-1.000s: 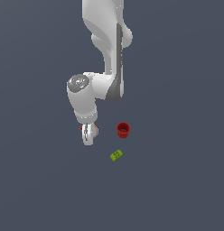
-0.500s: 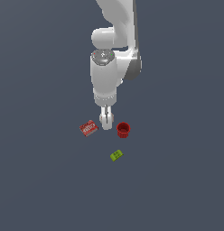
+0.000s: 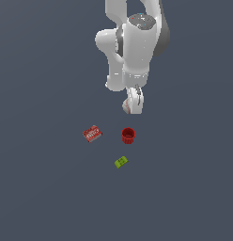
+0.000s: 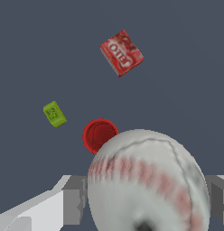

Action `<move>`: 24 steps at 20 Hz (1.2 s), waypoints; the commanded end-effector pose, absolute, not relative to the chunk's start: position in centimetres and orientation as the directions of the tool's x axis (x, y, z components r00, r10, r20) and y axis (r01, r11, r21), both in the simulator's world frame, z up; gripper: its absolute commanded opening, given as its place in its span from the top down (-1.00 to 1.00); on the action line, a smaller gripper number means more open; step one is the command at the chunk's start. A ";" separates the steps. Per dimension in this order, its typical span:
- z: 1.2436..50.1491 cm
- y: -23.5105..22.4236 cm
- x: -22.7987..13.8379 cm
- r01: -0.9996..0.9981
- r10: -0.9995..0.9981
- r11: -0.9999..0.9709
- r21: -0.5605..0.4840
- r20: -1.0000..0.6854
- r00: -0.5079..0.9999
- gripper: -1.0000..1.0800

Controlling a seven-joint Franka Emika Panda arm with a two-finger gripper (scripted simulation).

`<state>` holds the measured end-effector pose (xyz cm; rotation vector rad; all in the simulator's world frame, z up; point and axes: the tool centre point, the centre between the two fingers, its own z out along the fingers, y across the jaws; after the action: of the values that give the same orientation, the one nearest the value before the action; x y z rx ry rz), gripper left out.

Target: Pick up a designated object from a clutter of objects.

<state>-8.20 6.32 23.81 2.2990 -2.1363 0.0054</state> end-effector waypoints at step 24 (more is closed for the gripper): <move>37.4 23.0 -14.9 -0.997 -0.997 -0.074 0.000 0.000 0.074 1.00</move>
<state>-14.86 22.79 37.15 2.3020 -2.1358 -0.0004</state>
